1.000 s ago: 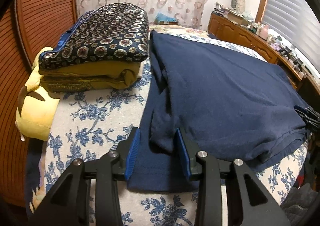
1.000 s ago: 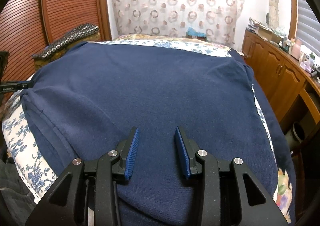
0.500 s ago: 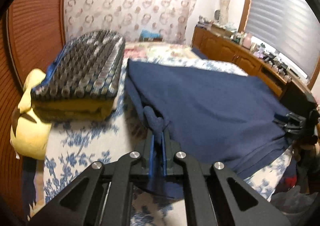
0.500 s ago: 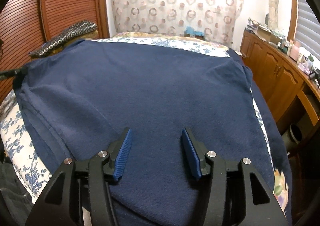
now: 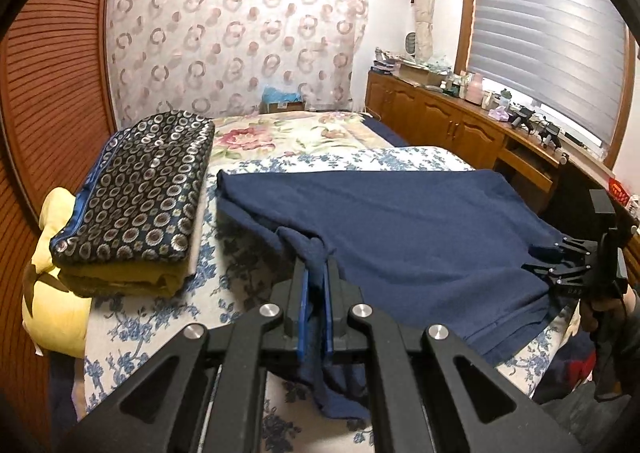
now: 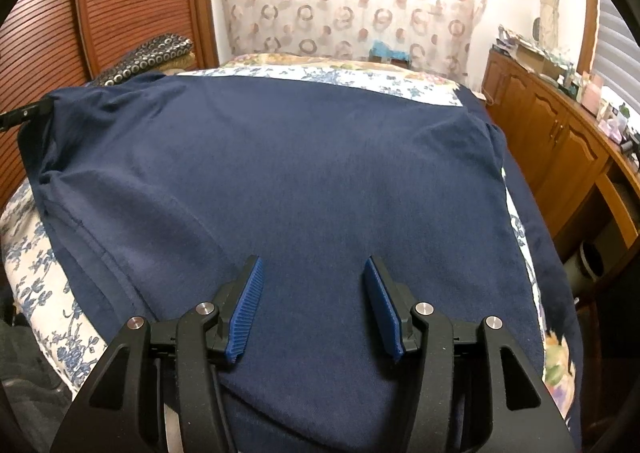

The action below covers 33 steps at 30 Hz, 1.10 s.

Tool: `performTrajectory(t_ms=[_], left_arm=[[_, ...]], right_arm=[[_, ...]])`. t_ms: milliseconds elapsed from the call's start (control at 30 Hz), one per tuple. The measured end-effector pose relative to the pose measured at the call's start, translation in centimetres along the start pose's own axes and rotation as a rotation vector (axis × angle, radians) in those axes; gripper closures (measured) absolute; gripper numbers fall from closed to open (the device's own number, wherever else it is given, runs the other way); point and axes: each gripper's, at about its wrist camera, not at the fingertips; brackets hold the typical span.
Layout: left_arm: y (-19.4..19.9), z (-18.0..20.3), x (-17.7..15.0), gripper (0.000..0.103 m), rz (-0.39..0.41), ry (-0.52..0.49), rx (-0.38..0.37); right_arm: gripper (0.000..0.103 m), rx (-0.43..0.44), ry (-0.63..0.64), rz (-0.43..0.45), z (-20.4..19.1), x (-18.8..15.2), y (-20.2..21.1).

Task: Fold small clothes
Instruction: 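Grasp the folded shirt edge with the left gripper and lift it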

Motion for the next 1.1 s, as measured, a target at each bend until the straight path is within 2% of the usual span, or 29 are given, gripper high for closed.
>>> performTrajectory(t_ms=[200, 467, 833, 1100], left_arm=[[-0.5, 1.2, 0.7, 0.100, 0.012, -0.019, -0.020], [-1.2, 4.5, 2.9, 0.101, 0.034, -0.073, -0.094], [-3.7, 12.2, 7.4, 0.101, 0.033, -0.202, -0.250], [-5.4, 17.1, 10.3, 0.100, 0.012, -0.272, -0.334]], right_arm=[[0.049, -0.018, 0.011, -0.012, -0.2, -0.3, 0.5], [0.051, -0.004, -0.032, 0.046, 1.4, 0.2, 2.6], [0.052, -0.047, -0.087, 0.093, 5.1, 0.5, 5.1], [0.051, -0.081, -0.121, 0.109, 7.4, 0.5, 6.0]])
Point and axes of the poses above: each gripper's, at about its wrist camera, not at the fingertips, and y roughly against the way its jaws point, z to its right, x to its top, and after that the axes turned 15 degrees about -x, right-handed
